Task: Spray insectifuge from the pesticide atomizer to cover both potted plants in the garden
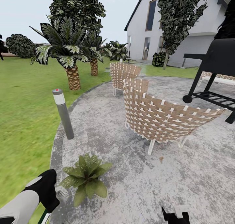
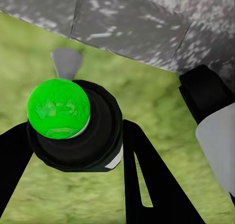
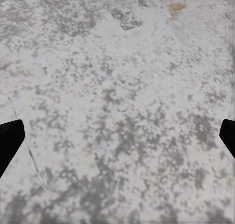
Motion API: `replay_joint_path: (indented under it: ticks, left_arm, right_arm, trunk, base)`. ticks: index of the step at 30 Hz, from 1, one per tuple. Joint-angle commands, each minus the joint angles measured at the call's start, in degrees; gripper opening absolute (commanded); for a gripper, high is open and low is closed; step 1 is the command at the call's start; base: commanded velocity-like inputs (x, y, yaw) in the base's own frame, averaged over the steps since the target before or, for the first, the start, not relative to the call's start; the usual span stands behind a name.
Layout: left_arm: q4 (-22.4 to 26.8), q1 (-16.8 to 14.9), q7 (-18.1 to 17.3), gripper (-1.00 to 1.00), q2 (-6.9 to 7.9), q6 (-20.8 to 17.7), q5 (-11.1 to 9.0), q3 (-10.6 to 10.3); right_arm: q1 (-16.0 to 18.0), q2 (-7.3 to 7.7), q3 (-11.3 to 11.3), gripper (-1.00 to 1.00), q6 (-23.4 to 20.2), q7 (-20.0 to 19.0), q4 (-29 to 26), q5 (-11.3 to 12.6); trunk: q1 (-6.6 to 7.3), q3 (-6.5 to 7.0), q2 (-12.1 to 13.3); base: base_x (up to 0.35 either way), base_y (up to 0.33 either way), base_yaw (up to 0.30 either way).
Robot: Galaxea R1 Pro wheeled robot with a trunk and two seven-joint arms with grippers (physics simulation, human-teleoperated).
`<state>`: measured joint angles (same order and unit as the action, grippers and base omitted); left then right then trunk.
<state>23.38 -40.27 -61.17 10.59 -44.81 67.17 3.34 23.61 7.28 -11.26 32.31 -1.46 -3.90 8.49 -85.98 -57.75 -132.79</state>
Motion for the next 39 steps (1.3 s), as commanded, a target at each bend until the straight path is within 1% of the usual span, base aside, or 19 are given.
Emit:
replay_joint_path:
  ticks: [1, 6, 14, 23, 28, 32, 35, 39]
  left_arm:
    - [0.1, 0.0, -0.4, -1.00, -0.04, -0.4, 0.4, 0.4]
    - [0.1, 0.0, -0.4, -1.00, -0.04, -0.4, 0.4, 0.4]
    - [0.1, -0.1, -0.4, -1.00, -0.13, -0.4, 0.4, 0.4]
    - [0.1, -0.1, -0.4, -1.00, -0.12, -0.4, 0.4, 0.6]
    - [0.1, 0.0, -0.4, -1.00, -0.05, -0.5, 0.4, 0.5]
    - [-0.2, 0.0, -0.4, -1.00, 0.10, -0.5, 0.4, 0.3]
    - [-0.9, 0.1, -0.4, -1.00, 0.58, -0.5, 0.4, 0.3]
    - [-0.2, 1.4, -0.1, -1.00, 0.66, -0.4, 0.4, 0.2]
  right_arm:
    - [0.0, 0.01, -0.4, 1.00, 0.1, -0.1, 0.0, 0.6]
    - [0.0, 0.01, -0.4, 1.00, 0.1, -0.1, 0.0, 0.6]
    - [0.0, 0.01, -0.4, 1.00, 0.1, 0.0, 0.0, 0.6]
    - [0.0, 0.01, -0.4, 1.00, 0.2, -0.1, 0.0, 0.6]
    - [0.0, 0.01, -0.4, 1.00, 0.2, -0.1, 0.0, 0.6]
    - [0.0, 0.01, -0.4, 1.00, 0.2, -0.1, 0.0, 0.6]
    - [0.0, 0.01, -0.4, 1.00, 0.2, -0.1, 0.0, 0.6]
    - [0.0, 0.01, -0.4, 1.00, 0.1, -0.1, 0.1, 0.5]
  trunk:
    - [0.01, -0.05, 0.0]
    - [0.01, -0.05, 0.0]
    - [0.01, -0.05, 0.0]
    - [0.01, -0.05, 0.0]
    - [0.01, -0.05, 0.0]
    - [0.01, -0.05, 0.0]
    - [0.01, -0.05, 0.0]
    - [0.01, -0.05, 0.0]
  base:
    - [-0.003, -0.002, 0.000]
    - [0.000, -0.168, 0.023]
    - [0.065, -0.237, 0.246]
    - [0.111, -0.249, 0.036]
    - [0.060, -0.231, 0.239]
    - [0.002, -0.034, 0.253]
    - [0.000, -0.002, 0.045]
    - [0.000, 0.000, 0.003]
